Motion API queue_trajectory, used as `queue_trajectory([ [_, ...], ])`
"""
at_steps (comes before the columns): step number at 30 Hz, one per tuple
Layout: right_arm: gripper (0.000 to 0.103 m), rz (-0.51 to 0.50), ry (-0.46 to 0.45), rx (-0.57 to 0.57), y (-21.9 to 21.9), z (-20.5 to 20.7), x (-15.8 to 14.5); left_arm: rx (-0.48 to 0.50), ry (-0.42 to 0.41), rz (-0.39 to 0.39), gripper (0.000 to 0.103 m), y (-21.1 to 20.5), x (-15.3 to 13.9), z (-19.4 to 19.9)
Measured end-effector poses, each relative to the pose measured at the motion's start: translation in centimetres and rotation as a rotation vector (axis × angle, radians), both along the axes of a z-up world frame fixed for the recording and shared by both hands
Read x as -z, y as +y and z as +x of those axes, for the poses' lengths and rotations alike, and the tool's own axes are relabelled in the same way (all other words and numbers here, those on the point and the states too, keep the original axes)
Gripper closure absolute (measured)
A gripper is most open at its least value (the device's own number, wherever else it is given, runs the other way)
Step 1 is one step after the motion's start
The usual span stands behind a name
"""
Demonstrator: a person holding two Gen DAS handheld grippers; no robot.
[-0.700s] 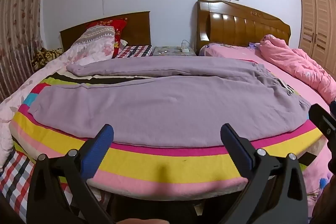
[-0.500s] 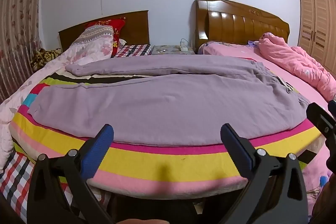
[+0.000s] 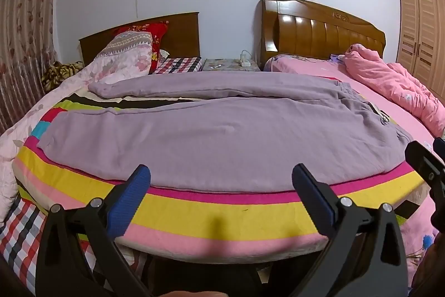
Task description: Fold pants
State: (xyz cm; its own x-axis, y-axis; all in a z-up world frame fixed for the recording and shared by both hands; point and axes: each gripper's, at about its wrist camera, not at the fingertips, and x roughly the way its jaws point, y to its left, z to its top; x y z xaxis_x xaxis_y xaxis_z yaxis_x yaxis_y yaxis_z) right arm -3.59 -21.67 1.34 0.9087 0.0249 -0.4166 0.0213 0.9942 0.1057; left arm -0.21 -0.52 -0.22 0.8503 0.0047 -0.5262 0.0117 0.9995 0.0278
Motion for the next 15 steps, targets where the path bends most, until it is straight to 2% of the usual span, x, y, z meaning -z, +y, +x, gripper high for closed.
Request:
queue_trajectory([
  [15,0.004,0.007,0.01,-0.003,-0.13,0.03,-0.08,-0.005,0.011,-0.014,0.001,0.39,-0.08,0.02],
])
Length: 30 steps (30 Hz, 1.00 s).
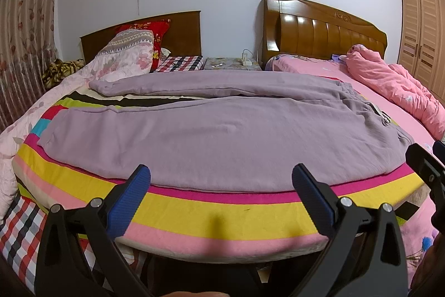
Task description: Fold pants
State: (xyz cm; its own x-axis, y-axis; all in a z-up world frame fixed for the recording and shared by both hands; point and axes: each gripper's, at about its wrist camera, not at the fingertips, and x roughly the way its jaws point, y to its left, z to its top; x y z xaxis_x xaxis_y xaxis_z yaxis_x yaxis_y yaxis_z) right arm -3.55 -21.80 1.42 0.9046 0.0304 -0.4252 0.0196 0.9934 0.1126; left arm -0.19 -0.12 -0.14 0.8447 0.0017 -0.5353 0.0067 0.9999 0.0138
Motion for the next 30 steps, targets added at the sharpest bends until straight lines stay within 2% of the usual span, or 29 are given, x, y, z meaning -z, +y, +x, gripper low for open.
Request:
queue_trajectory([
  [30,0.004,0.016,0.013,-0.001,-0.14,0.05,0.45,-0.004,0.014,-0.004,0.001,0.38,0.37,0.03],
])
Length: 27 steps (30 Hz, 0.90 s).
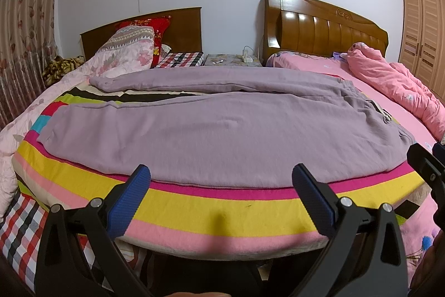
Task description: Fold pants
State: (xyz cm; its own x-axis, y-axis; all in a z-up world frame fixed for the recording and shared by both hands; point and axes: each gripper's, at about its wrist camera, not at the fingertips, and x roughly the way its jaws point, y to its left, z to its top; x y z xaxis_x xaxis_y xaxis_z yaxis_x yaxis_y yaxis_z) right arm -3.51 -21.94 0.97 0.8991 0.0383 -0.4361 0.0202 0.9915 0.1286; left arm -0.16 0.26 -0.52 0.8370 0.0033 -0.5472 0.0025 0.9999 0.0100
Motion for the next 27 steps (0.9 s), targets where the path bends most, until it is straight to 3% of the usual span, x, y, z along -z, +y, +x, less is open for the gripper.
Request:
queue_trajectory([
  [27,0.004,0.031,0.03,-0.003,-0.42,0.54,0.49,0.0,0.02,0.002,0.001,0.41,0.42,0.2],
])
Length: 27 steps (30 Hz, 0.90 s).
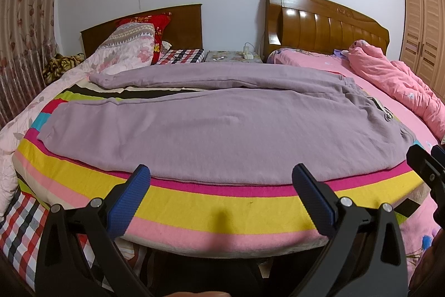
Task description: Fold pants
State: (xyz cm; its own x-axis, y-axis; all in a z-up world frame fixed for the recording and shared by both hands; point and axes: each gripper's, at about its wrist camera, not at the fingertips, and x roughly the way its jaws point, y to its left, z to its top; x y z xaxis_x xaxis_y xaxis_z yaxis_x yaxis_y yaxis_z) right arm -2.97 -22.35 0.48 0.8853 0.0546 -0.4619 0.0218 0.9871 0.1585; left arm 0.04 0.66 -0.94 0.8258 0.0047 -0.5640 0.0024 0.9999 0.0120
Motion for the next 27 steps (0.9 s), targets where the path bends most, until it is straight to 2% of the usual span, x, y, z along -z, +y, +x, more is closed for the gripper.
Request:
queue_trajectory([
  [4,0.004,-0.001,0.008,-0.021,-0.4,1.0,0.1,0.025,0.002,0.008,0.001,-0.1,-0.1,0.2],
  [5,0.004,-0.004,0.004,-0.035,-0.6,1.4,0.0,0.046,-0.005,0.03,0.001,-0.4,-0.2,0.3],
  [6,0.004,-0.01,-0.003,-0.048,-0.9,1.9,-0.1,0.065,-0.021,0.076,0.001,-0.7,-0.3,0.6],
  [8,0.004,-0.022,-0.012,-0.093,-1.9,3.8,-0.5,0.109,-0.085,0.242,0.001,-1.9,-0.7,1.2],
  [10,0.004,-0.023,0.005,-0.152,-3.1,6.4,-1.2,0.166,-0.148,0.373,0.001,-2.8,-1.5,2.4],
  [12,0.004,-0.051,0.06,-0.175,-4.9,10.5,-2.3,0.198,-0.182,0.443,0.001,-3.0,-2.6,4.3],
  [14,0.004,-0.094,0.076,-0.159,-6.8,14.4,-3.5,0.207,-0.183,0.47,0.001,-2.7,-4.3,7.8],
  [16,0.004,-0.122,0.083,-0.157,-9.0,19.1,-4.7,0.217,-0.138,0.42,0.001,-2.0,-5.9,11.9],
  [18,0.004,-0.109,0.113,-0.165,-11.1,23.7,-5.1,0.293,-0.029,0.259,0.001,-0.6,-7.3,17.3],
  [19,0.004,-0.084,0.15,-0.192,-12.5,27.3,-5.1,0.307,0.004,0.186,0.001,0.0,-8.0,19.8],
  [20,0.004,-0.067,0.176,-0.218,-13.4,29.6,-4.9,0.306,-0.006,0.09,0.001,0.8,-8.4,22.7],
  [22,0.004,-0.05,0.227,-0.265,-15.1,35.6,-4.2,0.294,-0.021,-0.038,0.001,2.0,-8.4,27.8],
  [24,0.004,-0.066,0.271,-0.286,-15.9,40.3,-3.2,0.295,0.132,-0.05,0.001,1.9,-7.1,33.0],
  [25,0.004,-0.076,0.287,-0.3,-15.9,41.9,-2.6,0.339,0.231,-0.064,0.001,1.6,-5.9,36.4],
  [27,0.004,-0.129,0.342,-0.354,-15.7,46.3,-0.7,0.375,0.316,-0.074,0.002,1.2,-4.1,40.5],
])
